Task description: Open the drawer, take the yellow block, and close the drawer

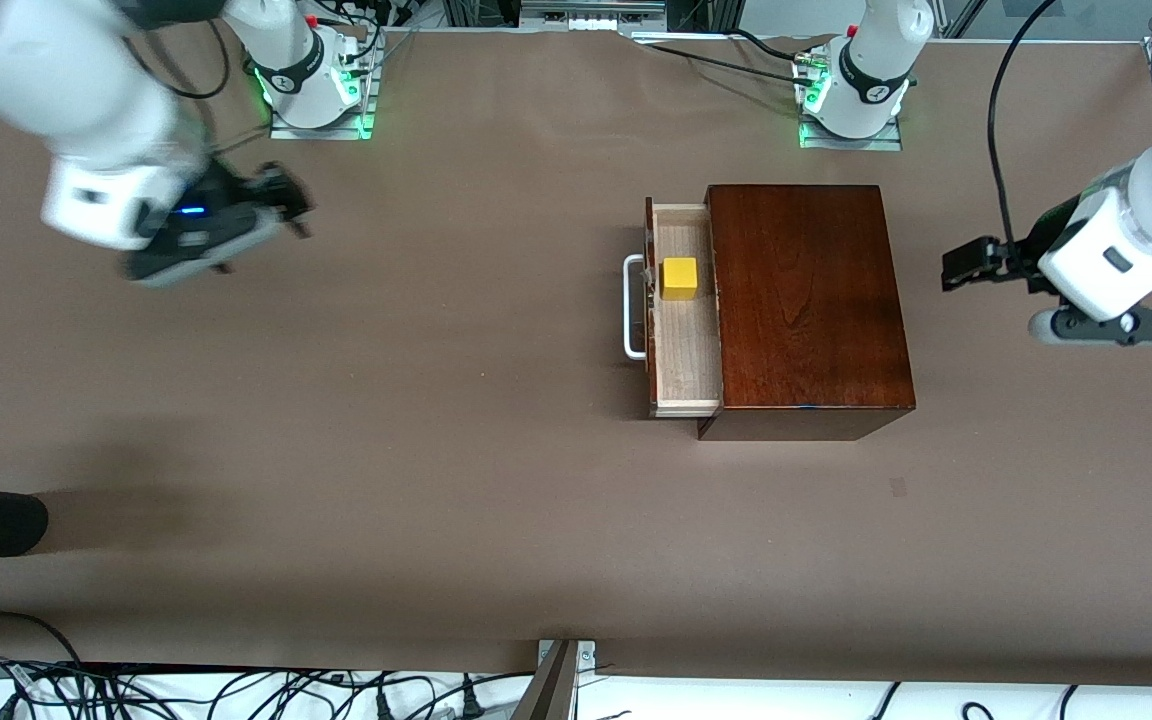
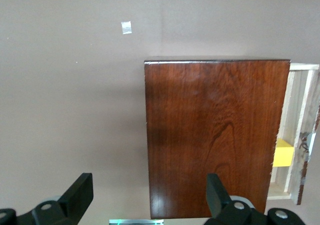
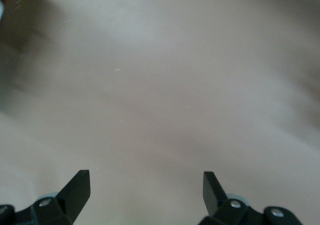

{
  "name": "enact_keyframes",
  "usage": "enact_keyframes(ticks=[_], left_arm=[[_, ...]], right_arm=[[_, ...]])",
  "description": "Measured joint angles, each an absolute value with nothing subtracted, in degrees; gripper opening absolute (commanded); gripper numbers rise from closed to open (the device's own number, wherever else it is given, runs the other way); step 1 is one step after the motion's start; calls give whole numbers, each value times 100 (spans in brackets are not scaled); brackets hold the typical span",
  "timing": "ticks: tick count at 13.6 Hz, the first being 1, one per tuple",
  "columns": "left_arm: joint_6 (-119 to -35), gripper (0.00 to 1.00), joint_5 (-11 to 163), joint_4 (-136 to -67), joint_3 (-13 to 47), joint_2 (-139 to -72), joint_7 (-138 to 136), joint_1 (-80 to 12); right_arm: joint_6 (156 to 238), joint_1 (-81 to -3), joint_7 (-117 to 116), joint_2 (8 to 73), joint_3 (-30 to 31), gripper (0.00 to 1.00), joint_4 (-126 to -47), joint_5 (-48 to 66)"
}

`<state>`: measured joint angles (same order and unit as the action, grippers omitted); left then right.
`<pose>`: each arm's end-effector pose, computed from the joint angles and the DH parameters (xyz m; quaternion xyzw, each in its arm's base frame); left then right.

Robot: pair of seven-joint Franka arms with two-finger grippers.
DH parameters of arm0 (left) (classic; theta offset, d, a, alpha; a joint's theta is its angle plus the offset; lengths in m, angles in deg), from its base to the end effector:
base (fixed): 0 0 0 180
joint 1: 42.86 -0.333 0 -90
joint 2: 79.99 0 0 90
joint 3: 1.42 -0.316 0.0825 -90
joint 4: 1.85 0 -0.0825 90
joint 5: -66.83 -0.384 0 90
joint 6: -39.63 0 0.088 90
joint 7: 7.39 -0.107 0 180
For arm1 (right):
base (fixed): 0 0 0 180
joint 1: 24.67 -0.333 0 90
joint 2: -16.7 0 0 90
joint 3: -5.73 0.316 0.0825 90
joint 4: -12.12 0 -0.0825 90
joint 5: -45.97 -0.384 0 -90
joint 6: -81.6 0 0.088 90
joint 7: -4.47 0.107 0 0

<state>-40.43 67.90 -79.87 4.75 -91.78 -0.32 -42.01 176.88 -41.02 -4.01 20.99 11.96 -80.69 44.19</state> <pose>0.5935 -0.0683 0.5896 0.9962 -0.0002 -0.0862 0.0098 0.5367 0.2242 0.5669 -0.9637 -0.2660 0.0179 0.0174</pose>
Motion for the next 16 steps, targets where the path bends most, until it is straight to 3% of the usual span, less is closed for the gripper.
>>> enact_keyframes(ticks=[4, 7, 12, 16], left_arm=[[-5327, 100, 6787, -9602, -49, -8117, -813, -4195], [-6276, 100, 6720, -10400, -162, -7742, -900, -4188], [-5793, 100, 6386, -10482, -169, -7657, -729, -4146], [-5765, 100, 6587, -10472, -198, -7663, -638, -4209]], right_arm=[[18331, -5248, -364, 2521, 1575, 100, -8055, 4417], [18735, -6202, -424, 3167, 1596, 100, -7539, 4429], [18969, -7193, -1219, 4760, 1586, 100, -5946, 4735], [19479, -7598, -1418, 5417, 1572, 100, -5572, 5193]])
